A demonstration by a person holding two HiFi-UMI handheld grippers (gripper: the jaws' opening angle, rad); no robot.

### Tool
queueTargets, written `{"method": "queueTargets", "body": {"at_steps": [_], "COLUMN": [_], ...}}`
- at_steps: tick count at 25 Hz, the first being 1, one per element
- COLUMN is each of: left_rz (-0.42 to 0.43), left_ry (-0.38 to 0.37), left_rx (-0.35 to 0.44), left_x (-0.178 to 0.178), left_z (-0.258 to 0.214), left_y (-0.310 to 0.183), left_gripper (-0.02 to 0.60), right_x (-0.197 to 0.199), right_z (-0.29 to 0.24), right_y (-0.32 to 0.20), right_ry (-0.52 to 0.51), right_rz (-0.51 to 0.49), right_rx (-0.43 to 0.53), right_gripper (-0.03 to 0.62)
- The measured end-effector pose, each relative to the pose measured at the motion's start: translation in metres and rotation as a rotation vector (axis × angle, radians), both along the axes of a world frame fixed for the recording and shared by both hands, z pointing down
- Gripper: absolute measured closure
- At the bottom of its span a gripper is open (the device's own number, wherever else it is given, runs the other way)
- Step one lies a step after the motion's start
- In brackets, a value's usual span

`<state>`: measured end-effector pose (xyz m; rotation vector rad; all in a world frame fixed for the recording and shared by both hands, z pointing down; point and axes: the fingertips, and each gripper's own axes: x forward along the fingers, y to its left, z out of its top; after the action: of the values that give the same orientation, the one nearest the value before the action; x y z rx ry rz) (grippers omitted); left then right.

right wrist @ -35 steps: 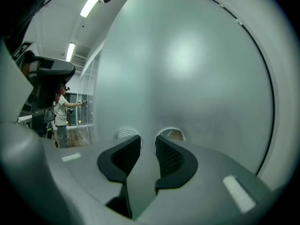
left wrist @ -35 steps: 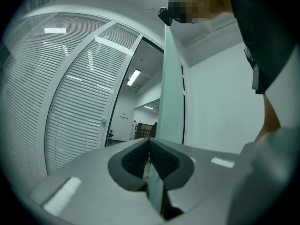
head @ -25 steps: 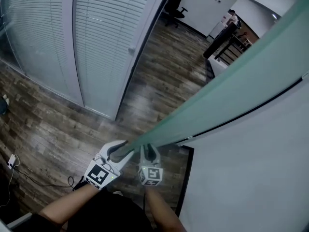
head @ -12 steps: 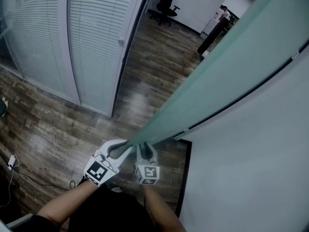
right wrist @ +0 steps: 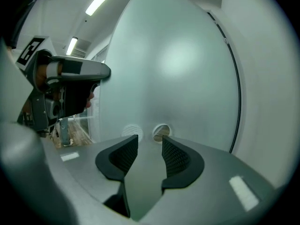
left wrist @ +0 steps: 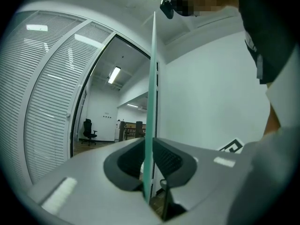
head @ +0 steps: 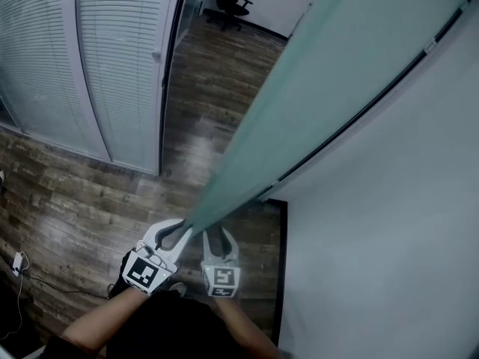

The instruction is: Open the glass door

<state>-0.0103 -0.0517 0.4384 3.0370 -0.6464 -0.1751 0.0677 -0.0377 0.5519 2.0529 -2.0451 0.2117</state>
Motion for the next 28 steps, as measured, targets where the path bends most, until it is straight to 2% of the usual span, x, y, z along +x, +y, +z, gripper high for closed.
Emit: {"method": "queueTargets", "body": {"at_steps": [4, 8, 11, 15, 20, 24, 28], "left_rz": [0.025, 0.049, 0.097, 0.181, 0.33, 0.482, 0.556], "left_ry": [-0.004, -0.009, -0.016, -0.047, -0.059, -0.051, -0.022], "left_rx": [-0.002, -0.058, -0.079, -0.065, -0.052, -0.029, -0.029], "left_x": [0.007, 0.015, 0.02, 0.03, 0.041, 0.043, 0.042], "left_z": [0.003, 0.007, 0.008, 0.01, 0.013, 0.011, 0.005], "left_y": [0.019, 0.038, 0.053, 0.072, 0.093, 0.113, 0.124], "left_gripper": [0.535, 0.532, 0.532, 0.529, 0.523, 0.518, 0.502], "right_x": [-0.025, -0.043, -0.05, -0.05, -0.051, -0.049, -0.042], "right_z": [-0.008, -0.014, -0.015, -0.018, -0.03, -0.033, -0.038], "right_y": [0.027, 0.045, 0.059, 0.077, 0.08, 0.089, 0.102], "right_ry": [0.01, 0.033, 0.045, 0.007, 0.009, 0.055, 0.101], "right_rz": [0.008, 0.032, 0.063, 0.164, 0.256, 0.321, 0.402], "right_rx": [0.004, 0.04, 0.036, 0.02, 0.088, 0.091, 0.118], "right_gripper": [0.431, 0.421, 0.404, 0.391, 0.393, 0.41, 0.431]}}
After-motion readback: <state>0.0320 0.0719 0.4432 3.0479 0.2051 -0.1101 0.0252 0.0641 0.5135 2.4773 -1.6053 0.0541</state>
